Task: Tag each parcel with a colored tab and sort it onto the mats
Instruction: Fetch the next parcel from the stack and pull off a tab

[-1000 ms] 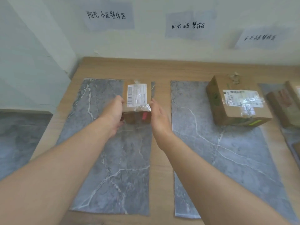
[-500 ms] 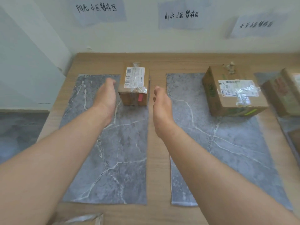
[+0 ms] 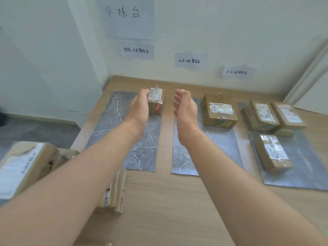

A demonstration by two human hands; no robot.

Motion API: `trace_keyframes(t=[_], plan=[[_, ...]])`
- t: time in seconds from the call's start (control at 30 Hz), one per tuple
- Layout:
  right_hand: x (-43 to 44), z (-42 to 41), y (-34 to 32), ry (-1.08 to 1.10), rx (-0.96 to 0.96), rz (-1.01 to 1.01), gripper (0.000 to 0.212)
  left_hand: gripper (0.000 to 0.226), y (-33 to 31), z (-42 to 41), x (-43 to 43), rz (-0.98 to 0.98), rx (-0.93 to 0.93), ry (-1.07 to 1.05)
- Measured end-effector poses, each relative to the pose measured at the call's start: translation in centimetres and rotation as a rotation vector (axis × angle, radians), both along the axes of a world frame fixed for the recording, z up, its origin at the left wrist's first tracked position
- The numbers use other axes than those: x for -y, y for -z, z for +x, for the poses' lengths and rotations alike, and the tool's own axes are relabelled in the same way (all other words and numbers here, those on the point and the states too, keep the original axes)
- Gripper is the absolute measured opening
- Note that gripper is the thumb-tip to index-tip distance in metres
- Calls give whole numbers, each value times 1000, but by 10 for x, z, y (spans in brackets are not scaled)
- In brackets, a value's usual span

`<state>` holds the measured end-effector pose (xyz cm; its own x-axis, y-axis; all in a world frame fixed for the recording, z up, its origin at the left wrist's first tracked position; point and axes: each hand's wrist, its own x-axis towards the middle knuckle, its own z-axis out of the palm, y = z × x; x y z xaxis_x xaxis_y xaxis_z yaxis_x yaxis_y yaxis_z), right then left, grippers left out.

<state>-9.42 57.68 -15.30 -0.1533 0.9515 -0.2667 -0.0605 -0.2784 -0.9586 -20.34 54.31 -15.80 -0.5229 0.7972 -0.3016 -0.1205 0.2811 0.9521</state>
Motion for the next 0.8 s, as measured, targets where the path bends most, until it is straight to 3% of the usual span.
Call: trace_keyframes(t=[0.1, 0.2, 0.43, 0.8], plan=[[54, 24, -21, 1, -8, 16, 45, 44, -15, 23, 55, 53, 13, 29], [102, 45, -38, -14, -38, 23, 42, 36, -32, 42, 104, 101, 34, 34], [199, 85, -68, -59, -63, 76, 31, 51, -71, 88, 211, 157, 11, -33], [330, 142, -38, -270, -39, 13, 36, 45, -58, 149, 376, 122, -42, -225]])
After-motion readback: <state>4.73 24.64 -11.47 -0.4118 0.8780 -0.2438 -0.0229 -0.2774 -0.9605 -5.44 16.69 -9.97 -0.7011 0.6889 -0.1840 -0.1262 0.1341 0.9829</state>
